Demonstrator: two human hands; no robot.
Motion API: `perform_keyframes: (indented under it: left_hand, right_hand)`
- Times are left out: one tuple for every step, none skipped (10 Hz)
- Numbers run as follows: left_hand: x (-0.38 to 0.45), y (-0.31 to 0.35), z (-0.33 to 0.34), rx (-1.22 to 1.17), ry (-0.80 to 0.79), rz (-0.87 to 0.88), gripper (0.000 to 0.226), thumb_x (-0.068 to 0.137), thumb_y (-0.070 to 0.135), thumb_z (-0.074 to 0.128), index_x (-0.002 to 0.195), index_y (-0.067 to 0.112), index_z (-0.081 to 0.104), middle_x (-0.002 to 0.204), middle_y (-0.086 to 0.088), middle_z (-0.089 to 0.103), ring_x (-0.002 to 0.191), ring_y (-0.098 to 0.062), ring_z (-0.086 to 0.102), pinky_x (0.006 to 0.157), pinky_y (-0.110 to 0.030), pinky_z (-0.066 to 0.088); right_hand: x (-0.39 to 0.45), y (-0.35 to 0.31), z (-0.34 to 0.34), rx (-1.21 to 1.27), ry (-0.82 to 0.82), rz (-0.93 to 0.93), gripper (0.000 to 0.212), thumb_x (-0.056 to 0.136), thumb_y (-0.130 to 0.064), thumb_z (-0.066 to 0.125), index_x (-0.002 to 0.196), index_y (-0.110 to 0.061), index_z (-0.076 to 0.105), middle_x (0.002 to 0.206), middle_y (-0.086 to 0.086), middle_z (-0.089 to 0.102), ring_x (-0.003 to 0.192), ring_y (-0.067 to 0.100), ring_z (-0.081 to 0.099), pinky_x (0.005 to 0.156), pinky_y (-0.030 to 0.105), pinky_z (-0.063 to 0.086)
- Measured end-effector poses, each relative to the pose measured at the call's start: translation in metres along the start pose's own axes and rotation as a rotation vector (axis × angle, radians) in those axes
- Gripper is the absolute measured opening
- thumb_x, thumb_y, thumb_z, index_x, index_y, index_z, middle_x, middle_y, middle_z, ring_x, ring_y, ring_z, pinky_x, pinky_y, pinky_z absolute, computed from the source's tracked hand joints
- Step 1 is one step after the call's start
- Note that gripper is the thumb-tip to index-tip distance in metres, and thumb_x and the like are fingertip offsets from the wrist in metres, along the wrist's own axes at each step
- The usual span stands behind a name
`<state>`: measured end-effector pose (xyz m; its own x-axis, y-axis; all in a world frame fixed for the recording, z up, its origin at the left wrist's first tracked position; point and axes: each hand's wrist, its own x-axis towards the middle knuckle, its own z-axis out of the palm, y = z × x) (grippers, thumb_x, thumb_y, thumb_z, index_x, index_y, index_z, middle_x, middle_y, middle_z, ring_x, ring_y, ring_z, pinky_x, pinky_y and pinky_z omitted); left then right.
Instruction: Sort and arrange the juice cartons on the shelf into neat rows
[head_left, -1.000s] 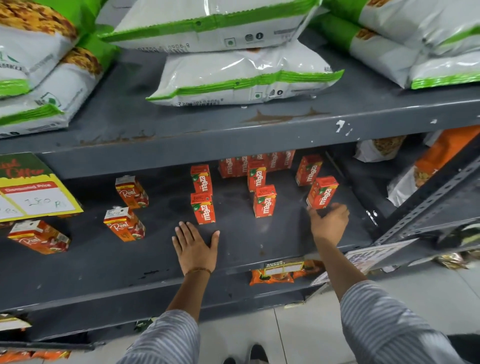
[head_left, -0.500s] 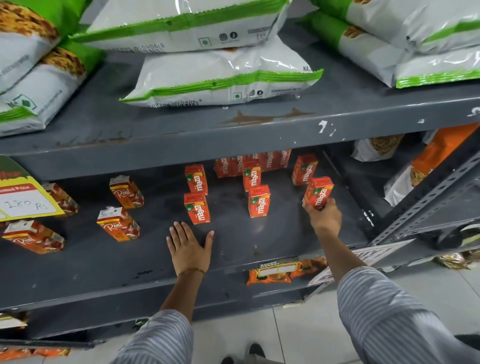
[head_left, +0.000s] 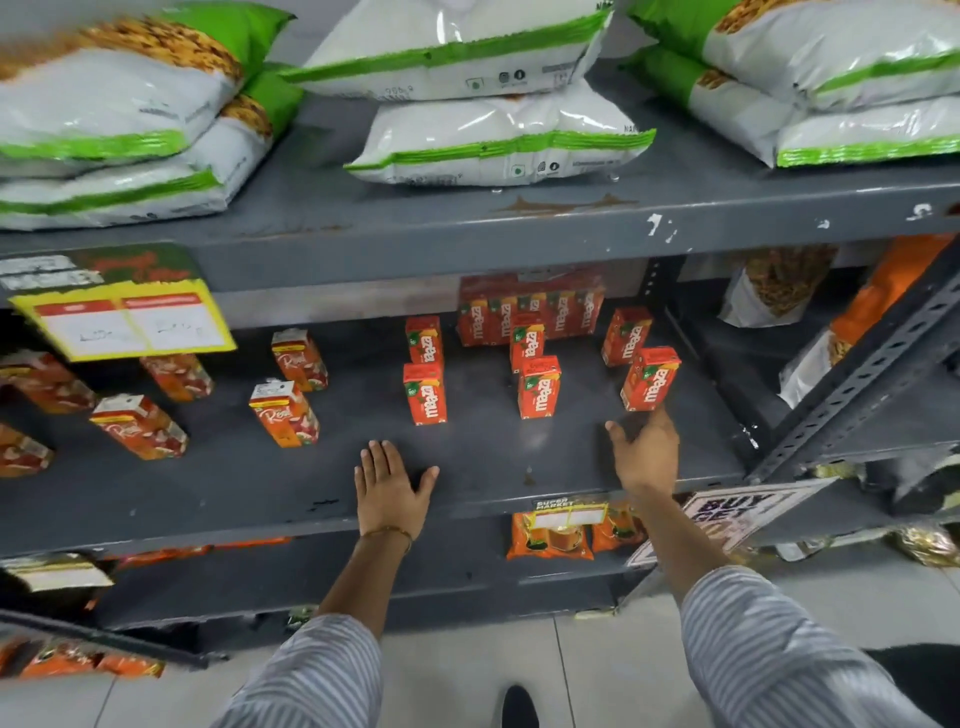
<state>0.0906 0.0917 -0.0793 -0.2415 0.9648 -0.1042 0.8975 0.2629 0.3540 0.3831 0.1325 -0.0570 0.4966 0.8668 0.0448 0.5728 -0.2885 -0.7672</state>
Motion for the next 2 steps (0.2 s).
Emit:
perform_keyframes:
  left_hand:
    - [-0.026,-0.011,-0.009,0.028,0.039,0.06,0.084,0.09,0.061,0.016,0.144,-0.002,0.005,0.155,-0.02,0.007,0.144,-0.032,0.003,0.119,-0.042,0.004]
    - [-0.051,-0.02,-0.025,0.04,0.217,0.218,0.092,0.087,0.063,-0.007,0.141,-0.005,0.023,0.149,-0.025,0.026,0.139,-0.037,0.022,0.114,-0.045,0.017]
  right_hand:
    - [-0.049,-0.013,0.011,-0.25,-0.042,-0.264,0.062,0.092,-0.032,0.05,0.14,0.005,0.033,0.146,0.024,0.038,0.139,0.037,0.03,0.116,0.043,0.024]
    - [-0.104,-0.044,0.019,-0.334,0.022,-0.577,0.064,0.095,-0.04,0.033,0.142,0.002,0.031,0.151,0.021,0.032,0.142,0.035,0.026,0.117,0.046,0.018]
